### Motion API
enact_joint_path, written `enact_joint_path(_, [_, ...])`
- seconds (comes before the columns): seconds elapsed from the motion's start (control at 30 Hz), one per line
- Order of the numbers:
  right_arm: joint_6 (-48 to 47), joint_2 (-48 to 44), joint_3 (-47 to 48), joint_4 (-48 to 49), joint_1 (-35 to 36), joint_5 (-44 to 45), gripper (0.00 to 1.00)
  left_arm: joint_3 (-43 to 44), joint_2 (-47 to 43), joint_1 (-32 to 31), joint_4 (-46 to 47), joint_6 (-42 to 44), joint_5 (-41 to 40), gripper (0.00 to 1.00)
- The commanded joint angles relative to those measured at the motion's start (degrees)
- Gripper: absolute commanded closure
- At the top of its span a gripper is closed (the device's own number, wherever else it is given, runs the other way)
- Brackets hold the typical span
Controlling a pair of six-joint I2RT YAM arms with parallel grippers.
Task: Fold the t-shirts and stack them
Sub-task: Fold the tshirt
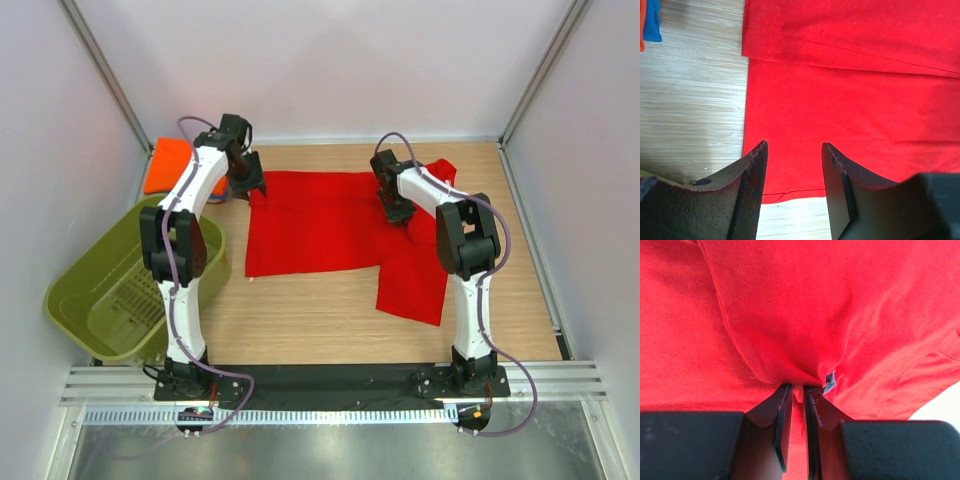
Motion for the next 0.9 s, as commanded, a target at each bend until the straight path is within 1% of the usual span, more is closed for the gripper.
enact_joint_path(0.0, [-0.55, -0.18, -0.41, 0.66, -0.28, -0.64, 0.79, 0.39, -1.50, 0.09, 0.42, 0.72, -0.41, 0.51])
enact_joint_path(0.03, [-0.55, -0.18, -0.33, 0.57, -0.28, -0.55, 0.80, 0.30, -1.67, 0.09, 0.50, 0.72, -0.41, 0.51])
enact_joint_path(0.13, [-0.20, -0.09, -0.06, -0.13, -0.37, -0.11, 0.91, 0.21, -1.94, 0.17, 0.59, 0.90, -0.76, 0.51])
enact_joint_path(0.17, [-0.03, -0.09, 0.63, -0.57, -0.28, -0.02, 0.99, 0.04, -2.03, 0.17, 0.59, 0.81, -0.84, 0.51])
enact_joint_path(0.37, [3.57, -2.29, 5.20, -7.07, -0.11, -0.55, 0.99, -0.66, -1.94, 0.09, 1.03, 0.63, -0.67, 0.51])
enact_joint_path(0.5, [4.80, -4.84, 5.83, -9.89, -0.20, -4.23, 0.99, -0.75, -2.03, 0.17, 1.12, 0.46, -0.49, 0.51])
enact_joint_path(0.63, [6.30, -6.42, 6.00, -10.24, -0.11, -10.82, 0.99, -0.84, -1.94, 0.17, 1.12, 0.37, -0.32, 0.51])
enact_joint_path(0.67, [6.74, -6.51, 6.26, -10.15, -0.11, -14.31, 0.99, -0.84, -2.03, 0.09, 1.12, 0.37, -0.32, 0.51])
enact_joint_path(0.7, [7.18, -6.42, 6.35, -10.15, -0.20, -16.00, 0.99, -0.84, -2.11, 0.09, 1.12, 0.37, -0.32, 0.51])
enact_joint_path(0.73, [8.57, -6.25, 6.62, -10.24, -0.20, -17.32, 0.99, -0.84, -2.11, 0.09, 1.12, 0.28, -0.32, 0.51])
enact_joint_path(0.77, [9.11, -5.72, 7.40, -10.42, -0.11, -21.08, 0.99, -0.93, -2.20, 0.09, 1.29, 0.28, -0.23, 0.51])
enact_joint_path(0.87, [12.70, -5.72, 6.45, -7.88, -0.20, -25.85, 0.99, -1.10, -2.55, 0.09, 1.30, 0.28, -0.23, 0.51])
